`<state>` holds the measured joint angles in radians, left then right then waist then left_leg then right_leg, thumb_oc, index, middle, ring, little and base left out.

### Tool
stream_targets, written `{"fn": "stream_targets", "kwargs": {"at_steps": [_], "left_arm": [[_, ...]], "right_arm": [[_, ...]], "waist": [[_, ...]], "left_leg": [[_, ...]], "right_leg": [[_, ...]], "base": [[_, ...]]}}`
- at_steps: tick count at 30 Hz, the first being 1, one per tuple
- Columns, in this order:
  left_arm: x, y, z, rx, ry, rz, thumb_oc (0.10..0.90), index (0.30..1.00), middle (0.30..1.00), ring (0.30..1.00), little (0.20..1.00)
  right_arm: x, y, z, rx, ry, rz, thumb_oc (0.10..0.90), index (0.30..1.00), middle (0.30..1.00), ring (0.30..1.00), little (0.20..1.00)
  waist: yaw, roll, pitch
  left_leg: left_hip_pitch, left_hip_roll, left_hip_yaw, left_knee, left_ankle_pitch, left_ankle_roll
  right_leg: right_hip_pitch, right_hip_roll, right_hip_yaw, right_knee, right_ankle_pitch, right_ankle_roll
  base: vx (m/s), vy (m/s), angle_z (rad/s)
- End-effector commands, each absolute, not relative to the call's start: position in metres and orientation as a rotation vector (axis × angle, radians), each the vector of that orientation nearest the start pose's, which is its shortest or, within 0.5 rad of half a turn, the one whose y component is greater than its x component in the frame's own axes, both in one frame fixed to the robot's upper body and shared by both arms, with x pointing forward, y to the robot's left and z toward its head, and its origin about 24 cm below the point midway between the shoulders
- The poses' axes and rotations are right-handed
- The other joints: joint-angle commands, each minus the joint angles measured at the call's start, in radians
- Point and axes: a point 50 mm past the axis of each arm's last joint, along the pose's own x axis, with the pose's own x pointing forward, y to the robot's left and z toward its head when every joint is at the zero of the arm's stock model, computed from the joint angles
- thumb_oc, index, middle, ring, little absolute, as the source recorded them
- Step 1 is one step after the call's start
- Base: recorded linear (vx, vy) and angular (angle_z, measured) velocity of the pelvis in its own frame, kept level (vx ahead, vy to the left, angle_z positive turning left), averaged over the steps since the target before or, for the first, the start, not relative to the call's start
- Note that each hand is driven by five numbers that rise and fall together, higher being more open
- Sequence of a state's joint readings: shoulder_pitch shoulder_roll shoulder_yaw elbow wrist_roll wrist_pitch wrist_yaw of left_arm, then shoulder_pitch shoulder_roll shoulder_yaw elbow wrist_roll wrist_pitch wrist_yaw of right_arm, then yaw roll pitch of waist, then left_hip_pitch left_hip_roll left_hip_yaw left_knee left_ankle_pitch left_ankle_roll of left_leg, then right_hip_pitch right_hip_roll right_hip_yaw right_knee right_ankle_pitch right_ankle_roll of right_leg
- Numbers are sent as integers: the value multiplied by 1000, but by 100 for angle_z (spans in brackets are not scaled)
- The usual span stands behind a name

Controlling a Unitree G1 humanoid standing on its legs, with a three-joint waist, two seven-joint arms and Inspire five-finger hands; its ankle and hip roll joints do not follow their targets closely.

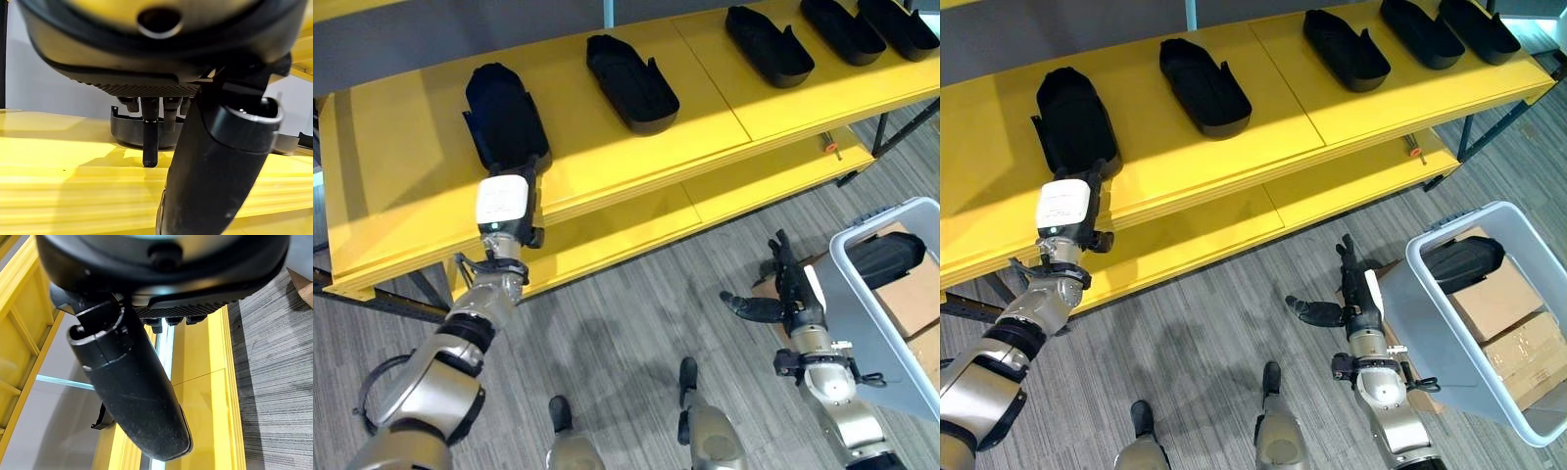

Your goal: Move parts from the plastic box to the shelf.

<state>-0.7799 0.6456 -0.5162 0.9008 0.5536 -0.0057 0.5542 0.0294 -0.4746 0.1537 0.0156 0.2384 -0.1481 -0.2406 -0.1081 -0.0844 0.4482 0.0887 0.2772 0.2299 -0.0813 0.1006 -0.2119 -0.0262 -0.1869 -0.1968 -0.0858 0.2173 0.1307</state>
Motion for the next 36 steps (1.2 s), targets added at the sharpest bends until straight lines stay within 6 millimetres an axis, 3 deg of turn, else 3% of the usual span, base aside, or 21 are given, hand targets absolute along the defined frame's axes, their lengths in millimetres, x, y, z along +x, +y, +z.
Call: {"fn": "stream_targets", "kwargs": {"at_steps": [1,23,36], "left_arm": [[388,245,168,1439,-321,370,900,1000,1000,1000,1000],[387,258,179,1498,-316,387,900,1000,1000,1000,1000],[383,263,168,1511,-283,370,900,1000,1000,1000,1000]], "right_arm": [[260,-217,121,-218,-407,-89,900,1000,1000,1000,1000],[259,-219,123,-233,-413,-93,900,1000,1000,1000,1000],[262,-217,121,-226,-406,-87,900,1000,1000,1000,1000]], "waist": [[-18,-21,5],[-12,-25,29],[-6,-16,23]], "left_leg": [[63,-5,53,-6,-63,17],[59,-9,54,-6,-57,17],[66,-14,52,-6,-59,17]], "right_leg": [[-46,-68,-32,140,-72,18],[-62,-77,-29,149,-63,20],[-52,-82,-31,154,-65,22]], "base": [[0,0,0],[0,0,0],[0,0,0]]}}
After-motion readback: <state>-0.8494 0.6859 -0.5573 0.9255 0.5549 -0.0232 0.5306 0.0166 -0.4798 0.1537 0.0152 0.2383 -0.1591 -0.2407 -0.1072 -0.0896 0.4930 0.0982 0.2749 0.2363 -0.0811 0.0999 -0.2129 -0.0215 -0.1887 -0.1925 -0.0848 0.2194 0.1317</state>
